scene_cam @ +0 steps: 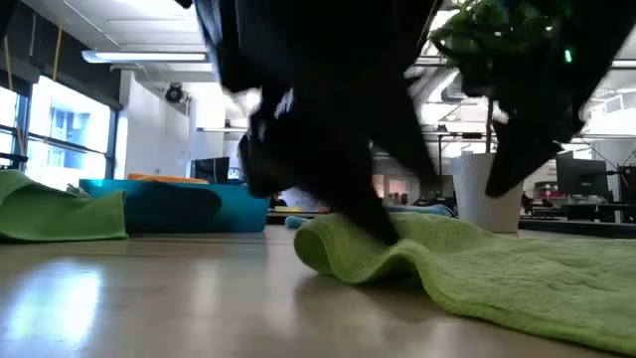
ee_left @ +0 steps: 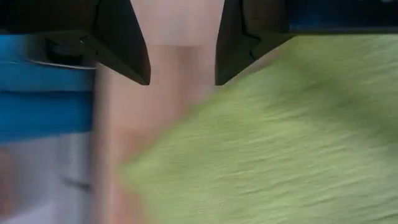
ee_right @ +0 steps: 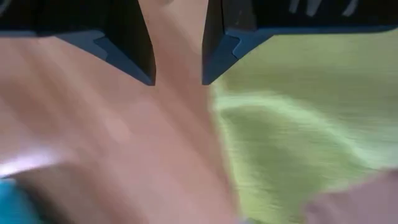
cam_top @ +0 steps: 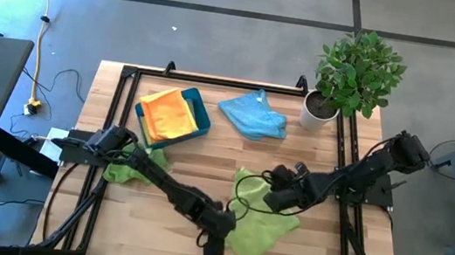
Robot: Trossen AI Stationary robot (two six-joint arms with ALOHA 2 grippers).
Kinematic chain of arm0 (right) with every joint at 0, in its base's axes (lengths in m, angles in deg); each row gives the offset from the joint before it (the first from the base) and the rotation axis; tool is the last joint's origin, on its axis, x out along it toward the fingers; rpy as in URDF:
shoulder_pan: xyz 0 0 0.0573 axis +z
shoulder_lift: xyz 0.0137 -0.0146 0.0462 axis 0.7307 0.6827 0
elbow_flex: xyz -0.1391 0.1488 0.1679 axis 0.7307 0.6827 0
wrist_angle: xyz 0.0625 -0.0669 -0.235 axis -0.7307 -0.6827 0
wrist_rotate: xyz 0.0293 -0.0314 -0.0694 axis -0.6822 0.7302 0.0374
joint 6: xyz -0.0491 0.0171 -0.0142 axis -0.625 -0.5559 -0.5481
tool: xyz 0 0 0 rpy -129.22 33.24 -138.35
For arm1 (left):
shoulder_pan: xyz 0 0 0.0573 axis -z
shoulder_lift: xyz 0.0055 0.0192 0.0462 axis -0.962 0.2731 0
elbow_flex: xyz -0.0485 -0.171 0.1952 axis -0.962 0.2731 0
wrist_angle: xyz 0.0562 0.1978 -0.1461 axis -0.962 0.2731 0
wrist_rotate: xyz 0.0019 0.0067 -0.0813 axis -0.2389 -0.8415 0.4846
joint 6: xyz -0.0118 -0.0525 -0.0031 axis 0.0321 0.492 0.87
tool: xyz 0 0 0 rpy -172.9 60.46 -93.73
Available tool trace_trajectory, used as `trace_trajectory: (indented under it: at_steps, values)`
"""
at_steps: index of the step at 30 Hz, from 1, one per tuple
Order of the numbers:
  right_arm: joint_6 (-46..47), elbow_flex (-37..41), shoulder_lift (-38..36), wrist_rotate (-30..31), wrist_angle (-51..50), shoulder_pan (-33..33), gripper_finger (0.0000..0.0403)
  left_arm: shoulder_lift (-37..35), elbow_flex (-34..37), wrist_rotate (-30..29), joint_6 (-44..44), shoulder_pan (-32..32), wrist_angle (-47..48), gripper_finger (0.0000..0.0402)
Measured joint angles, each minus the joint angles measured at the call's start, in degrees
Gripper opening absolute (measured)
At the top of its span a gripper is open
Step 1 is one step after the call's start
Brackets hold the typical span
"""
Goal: Fold microfiber towels
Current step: Fold the right green microfiber cloth
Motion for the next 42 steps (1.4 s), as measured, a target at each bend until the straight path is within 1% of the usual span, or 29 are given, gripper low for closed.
trace_trajectory:
  at_steps: [2,4,5,7,9,13,16,19,21,23,29,34,38,42]
  values:
    - [1.3,-2.7,0.0,-5.8,0.1,0.7,0.0122,-0.4,0.0,1.5,-0.9,0.4,-4.4,0.0170]
    - [4.7,-4.7,0.0,-11.4,0.2,2.1,0.0122,-1.3,0.0,1.4,-2.8,0.2,-7.5,0.0170]
    - [6.9,-5.3,0.0,-12.8,0.3,3.3,0.0122,-1.7,-0.1,0.5,-4.2,-0.1,-8.4,0.0170]
    - [11.1,-5.8,0.0,-13.1,0.1,6.0,0.0122,-2.6,-0.1,-2.4,-7.7,-0.8,-8.0,0.0170]
    - [14.4,-5.7,0.0,-12.0,-0.5,9.0,0.0122,-3.4,-0.1,-4.9,-11.5,-1.6,-6.3,0.0170]
    - [17.5,-5.7,0.0,-9.1,-4.0,13.4,0.0122,-4.1,-0.1,-9.7,-20.5,-4.1,-2.1,0.0170]
    - [23.0,-5.7,0.0,-8.5,-4.6,15.8,0.0122,-4.1,0.0,-12.8,-28.4,-6.1,1.2,0.0170]
    - [29.5,-5.7,1.0,-7.0,-4.6,18.1,0.0122,-3.7,0.0,-13.8,-35.2,-8.6,1.6,0.0170]
    - [32.7,-5.7,2.8,-5.0,-4.6,19.2,0.0122,-3.5,0.0,-13.7,-39.0,-10.4,1.9,0.0170]
    - [34.6,-5.7,4.9,-4.4,-4.7,19.7,0.0122,-3.6,0.0,-13.5,-41.5,-12.3,1.7,0.0170]
    - [39.5,-5.6,11.9,-4.6,-4.7,19.7,0.0122,-3.6,0.0,-13.5,-45.8,-16.8,4.0,0.0170]
    - [40.3,-5.9,15.3,-3.6,-5.1,19.1,0.0122,-3.6,0.0,-10.3,-45.2,-18.8,4.1,0.0170]
    - [37.1,-5.7,16.2,0.6,-7.6,17.2,0.0122,-3.6,0.0,-9.8,-43.5,-19.1,4.7,0.0170]
    - [27.3,-5.5,16.3,7.1,-10.3,13.5,0.0122,-3.6,0.0,-9.8,-42.2,-18.9,7.3,0.0170]
